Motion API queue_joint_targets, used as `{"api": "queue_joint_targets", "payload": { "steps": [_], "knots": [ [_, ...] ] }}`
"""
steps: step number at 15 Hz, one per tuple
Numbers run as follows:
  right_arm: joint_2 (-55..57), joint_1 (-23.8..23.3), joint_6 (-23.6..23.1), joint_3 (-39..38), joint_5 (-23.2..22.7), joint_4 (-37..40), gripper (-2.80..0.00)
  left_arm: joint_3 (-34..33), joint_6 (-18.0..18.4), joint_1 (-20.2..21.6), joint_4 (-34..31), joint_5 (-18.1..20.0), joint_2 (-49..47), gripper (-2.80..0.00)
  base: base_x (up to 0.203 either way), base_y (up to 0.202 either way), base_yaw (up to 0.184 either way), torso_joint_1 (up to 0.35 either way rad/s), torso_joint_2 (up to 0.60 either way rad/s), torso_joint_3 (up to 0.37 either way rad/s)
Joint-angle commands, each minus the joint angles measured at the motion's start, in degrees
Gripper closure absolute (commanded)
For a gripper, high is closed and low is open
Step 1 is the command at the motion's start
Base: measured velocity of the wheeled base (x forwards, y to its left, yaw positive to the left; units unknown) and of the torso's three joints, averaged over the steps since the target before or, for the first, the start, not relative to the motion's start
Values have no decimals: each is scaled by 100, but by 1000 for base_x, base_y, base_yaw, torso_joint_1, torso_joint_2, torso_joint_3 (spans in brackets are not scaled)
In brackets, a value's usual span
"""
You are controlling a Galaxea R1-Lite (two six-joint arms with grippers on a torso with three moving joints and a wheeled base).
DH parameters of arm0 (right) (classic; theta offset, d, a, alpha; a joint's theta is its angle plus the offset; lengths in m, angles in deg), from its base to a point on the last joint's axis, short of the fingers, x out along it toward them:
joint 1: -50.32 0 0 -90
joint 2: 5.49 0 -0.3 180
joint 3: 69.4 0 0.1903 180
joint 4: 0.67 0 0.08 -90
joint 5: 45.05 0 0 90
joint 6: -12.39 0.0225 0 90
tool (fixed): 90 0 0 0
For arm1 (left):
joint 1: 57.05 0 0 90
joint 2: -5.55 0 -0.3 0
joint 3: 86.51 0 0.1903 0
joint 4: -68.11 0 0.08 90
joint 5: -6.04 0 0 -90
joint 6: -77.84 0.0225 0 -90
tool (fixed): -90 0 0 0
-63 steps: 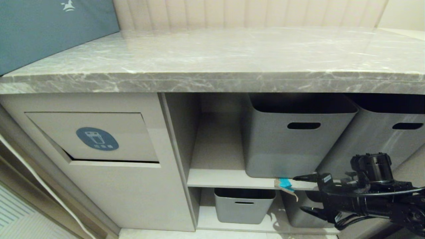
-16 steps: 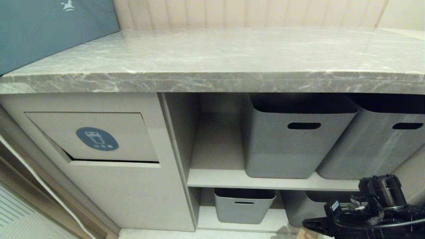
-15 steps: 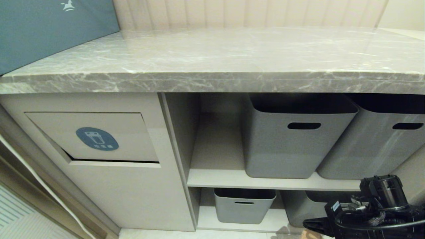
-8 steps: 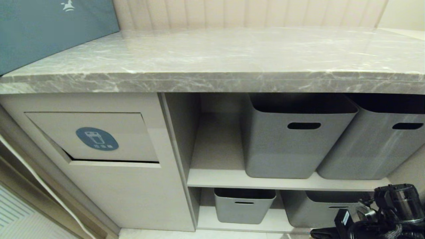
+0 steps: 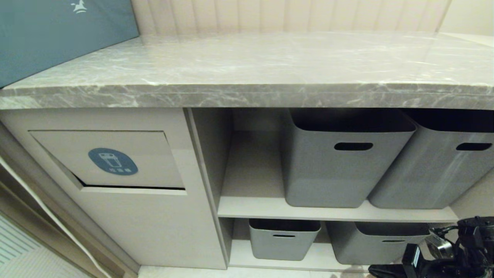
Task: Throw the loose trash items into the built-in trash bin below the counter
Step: Hand it to the other hand
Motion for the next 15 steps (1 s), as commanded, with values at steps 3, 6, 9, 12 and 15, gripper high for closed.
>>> {"api": "queue_joint_targets", "payload": {
  "steps": [3, 6, 9, 12, 15],
  "knots": [
    [-510, 3, -273, 129, -32, 179, 0, -18, -4, 1, 2, -2, -9, 0, 0, 0, 0, 0, 0, 0],
    [-540, 5, -277, 241, -33, 328, 0, -18, -4, 1, 2, -2, -9, 0, 0, 0, 0, 0, 0, 0],
    [-662, 18, -277, 534, -35, 609, 0, -18, -4, 1, 2, -2, -9, 0, 0, 0, 0, 0, 0, 0],
    [-874, 21, -282, 1138, -58, 1415, 0, -18, -4, 1, 2, -2, -9, 0, 0, 0, 0, 0, 0, 0],
    [-990, 30, -277, 1416, -77, 1769, 0, -18, -4, 1, 2, -2, -9, 0, 0, 0, 0, 0, 0, 0]
  ]
}}
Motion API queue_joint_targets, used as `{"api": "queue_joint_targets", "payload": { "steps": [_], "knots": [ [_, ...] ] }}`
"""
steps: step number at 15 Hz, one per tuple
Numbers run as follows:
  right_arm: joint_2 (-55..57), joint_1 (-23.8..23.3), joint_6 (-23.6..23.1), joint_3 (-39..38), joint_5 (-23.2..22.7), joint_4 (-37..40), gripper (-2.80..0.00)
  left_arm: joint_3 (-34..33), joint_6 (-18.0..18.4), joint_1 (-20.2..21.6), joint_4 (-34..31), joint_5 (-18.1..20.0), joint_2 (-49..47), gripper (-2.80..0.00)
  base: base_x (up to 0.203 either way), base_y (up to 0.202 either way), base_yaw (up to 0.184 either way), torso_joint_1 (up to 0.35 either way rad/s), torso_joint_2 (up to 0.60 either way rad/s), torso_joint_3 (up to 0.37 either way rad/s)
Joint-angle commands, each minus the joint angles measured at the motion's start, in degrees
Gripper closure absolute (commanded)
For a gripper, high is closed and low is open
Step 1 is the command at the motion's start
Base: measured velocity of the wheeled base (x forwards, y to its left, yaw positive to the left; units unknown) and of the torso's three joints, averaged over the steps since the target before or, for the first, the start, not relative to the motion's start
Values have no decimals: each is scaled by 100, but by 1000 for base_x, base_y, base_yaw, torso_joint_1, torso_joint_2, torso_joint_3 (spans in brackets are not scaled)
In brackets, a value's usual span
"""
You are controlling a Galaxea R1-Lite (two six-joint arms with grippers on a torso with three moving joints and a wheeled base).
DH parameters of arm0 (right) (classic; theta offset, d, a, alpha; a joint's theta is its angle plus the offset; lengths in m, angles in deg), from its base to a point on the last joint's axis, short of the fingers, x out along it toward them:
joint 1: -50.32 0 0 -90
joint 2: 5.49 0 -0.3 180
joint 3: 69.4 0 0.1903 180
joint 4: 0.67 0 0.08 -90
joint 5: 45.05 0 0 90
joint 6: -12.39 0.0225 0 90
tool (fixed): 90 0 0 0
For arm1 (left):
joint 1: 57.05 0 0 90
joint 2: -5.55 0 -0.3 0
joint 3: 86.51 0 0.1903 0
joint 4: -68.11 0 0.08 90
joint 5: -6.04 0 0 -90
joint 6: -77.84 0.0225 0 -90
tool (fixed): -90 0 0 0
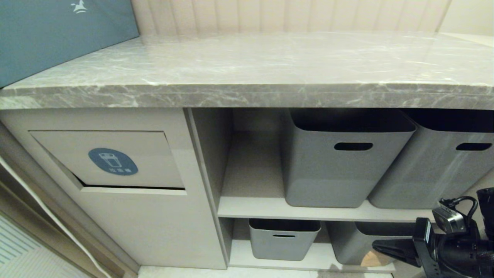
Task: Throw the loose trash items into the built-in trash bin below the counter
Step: Hand it to the other hand
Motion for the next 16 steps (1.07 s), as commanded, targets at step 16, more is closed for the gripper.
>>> {"api": "queue_joint_targets", "payload": {
  "steps": [16],
  "knots": [
    [-272, 714, 85, 1356, 12, 1242, 0, -18, -4, 1, 2, -2, -9, 0, 0, 0, 0, 0, 0, 0]
  ]
}}
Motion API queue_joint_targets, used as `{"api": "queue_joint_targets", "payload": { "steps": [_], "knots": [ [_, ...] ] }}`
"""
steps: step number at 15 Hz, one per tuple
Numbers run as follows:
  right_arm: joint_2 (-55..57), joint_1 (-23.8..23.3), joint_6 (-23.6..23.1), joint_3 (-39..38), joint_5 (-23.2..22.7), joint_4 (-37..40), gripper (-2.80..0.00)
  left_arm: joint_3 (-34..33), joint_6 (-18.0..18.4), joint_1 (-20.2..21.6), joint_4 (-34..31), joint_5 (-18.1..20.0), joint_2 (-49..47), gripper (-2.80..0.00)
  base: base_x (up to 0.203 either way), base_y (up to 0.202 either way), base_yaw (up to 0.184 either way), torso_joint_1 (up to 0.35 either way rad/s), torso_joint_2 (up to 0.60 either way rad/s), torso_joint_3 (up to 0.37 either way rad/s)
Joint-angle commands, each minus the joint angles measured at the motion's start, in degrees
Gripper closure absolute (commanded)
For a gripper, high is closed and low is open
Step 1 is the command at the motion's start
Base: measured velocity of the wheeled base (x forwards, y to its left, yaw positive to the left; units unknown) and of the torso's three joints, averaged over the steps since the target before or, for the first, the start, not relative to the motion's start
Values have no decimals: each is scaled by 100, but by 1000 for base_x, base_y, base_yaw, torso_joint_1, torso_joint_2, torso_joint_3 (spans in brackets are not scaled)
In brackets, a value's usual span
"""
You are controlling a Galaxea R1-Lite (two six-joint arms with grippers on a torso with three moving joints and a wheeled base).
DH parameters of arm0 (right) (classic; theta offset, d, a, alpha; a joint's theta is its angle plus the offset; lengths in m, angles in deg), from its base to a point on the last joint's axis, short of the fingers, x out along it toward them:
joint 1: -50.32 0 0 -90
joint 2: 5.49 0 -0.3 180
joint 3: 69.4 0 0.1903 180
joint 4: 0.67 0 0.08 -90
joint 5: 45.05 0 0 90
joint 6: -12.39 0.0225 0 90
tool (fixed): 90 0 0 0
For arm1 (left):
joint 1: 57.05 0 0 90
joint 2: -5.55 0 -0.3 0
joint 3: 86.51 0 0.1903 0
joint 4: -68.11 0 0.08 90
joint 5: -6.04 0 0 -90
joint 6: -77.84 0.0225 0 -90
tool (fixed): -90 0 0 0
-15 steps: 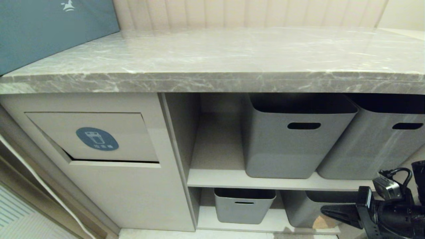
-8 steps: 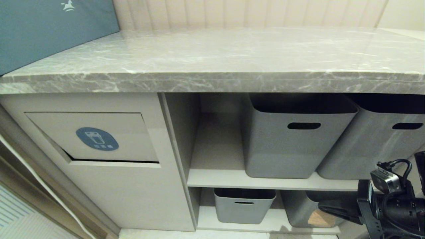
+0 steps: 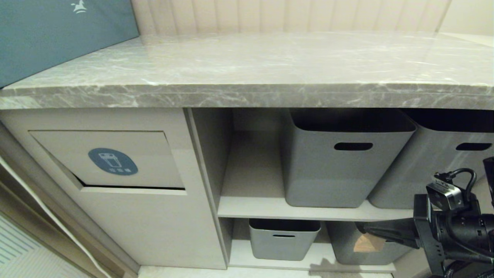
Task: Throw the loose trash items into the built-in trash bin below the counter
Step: Hand it to the other hand
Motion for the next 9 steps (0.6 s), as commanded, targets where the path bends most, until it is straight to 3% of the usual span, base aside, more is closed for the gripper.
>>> {"api": "queue_joint_targets", "payload": {
  "steps": [1, 9],
  "knots": [
    [14, 52, 37, 112, -19, 54, 0, -18, -4, 1, 2, -2, -9, 0, 0, 0, 0, 0, 0, 0],
    [121, 507, 51, 594, 5, 360, 0, -18, 5, 1, 10, -2, -9, 0, 0, 0, 0, 0, 0, 0]
  ]
}}
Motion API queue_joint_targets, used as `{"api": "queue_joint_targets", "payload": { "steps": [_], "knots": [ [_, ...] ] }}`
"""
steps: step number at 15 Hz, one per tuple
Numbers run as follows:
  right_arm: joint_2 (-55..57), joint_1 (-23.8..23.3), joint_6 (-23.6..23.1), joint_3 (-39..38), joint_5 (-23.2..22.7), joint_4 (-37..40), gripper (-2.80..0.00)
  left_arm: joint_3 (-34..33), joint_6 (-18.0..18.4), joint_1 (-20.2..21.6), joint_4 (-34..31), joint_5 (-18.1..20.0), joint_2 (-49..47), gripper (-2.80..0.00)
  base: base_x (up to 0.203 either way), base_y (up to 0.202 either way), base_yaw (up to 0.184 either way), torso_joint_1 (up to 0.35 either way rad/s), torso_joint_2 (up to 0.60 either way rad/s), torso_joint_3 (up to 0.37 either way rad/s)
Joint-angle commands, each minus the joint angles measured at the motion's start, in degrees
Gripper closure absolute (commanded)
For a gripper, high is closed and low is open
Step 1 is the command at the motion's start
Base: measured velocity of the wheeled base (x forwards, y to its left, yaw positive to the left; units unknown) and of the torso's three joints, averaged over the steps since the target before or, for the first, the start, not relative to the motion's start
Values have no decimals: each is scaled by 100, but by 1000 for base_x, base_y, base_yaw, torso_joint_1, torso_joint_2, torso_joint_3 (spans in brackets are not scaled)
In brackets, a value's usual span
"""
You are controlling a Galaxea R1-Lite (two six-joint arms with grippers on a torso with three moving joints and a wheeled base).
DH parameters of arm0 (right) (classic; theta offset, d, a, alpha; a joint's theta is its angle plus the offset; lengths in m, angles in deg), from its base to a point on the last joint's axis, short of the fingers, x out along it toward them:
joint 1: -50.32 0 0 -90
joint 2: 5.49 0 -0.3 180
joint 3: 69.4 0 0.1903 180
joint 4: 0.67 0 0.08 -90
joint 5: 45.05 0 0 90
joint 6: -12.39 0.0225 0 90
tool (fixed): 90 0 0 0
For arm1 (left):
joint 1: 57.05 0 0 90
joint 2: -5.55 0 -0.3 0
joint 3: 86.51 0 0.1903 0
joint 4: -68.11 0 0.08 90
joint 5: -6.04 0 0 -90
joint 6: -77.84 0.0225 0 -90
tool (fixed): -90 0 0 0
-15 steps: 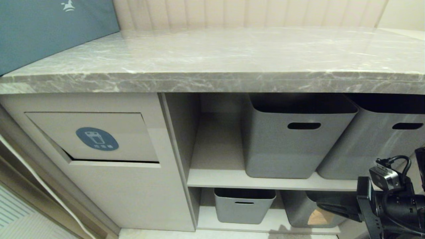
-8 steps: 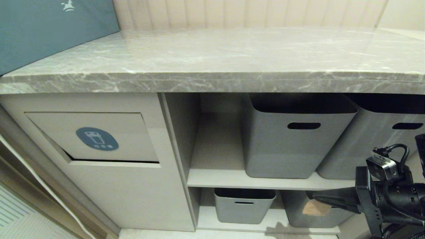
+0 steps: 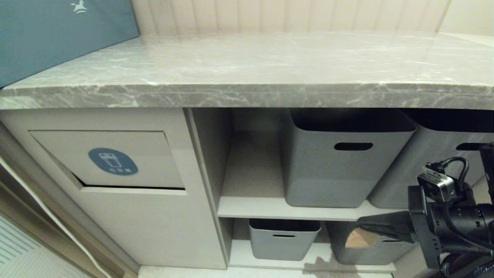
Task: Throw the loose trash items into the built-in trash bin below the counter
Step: Hand it to the other hand
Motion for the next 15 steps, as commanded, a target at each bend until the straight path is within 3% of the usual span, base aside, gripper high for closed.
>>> {"api": "queue_joint_targets", "payload": {
  "steps": [1, 4, 8, 12, 15],
  "knots": [
    [101, 130, 38, 125, 16, 10, 0, -18, -1, 1, 7, -2, -9, 0, 0, 0, 0, 0, 0, 0],
    [143, 297, 33, 247, 124, 102, 0, 440, 184, -1, -89, 79, -58, 0, 0, 0, 0, 0, 0, 0],
    [260, 493, 49, 328, 133, 105, 0, 1864, 124, -60, -395, 825, -1175, 0, 0, 0, 0, 0, 0, 0],
    [274, 804, 81, 342, 263, 102, 0, 2874, -832, -386, -404, 1970, -2929, 0, 0, 0, 0, 0, 0, 0],
    [270, 878, 129, 346, 309, 105, 0, 3615, -1787, -541, -405, 3429, -4069, 0, 0, 0, 0, 0, 0, 0]
  ]
}}
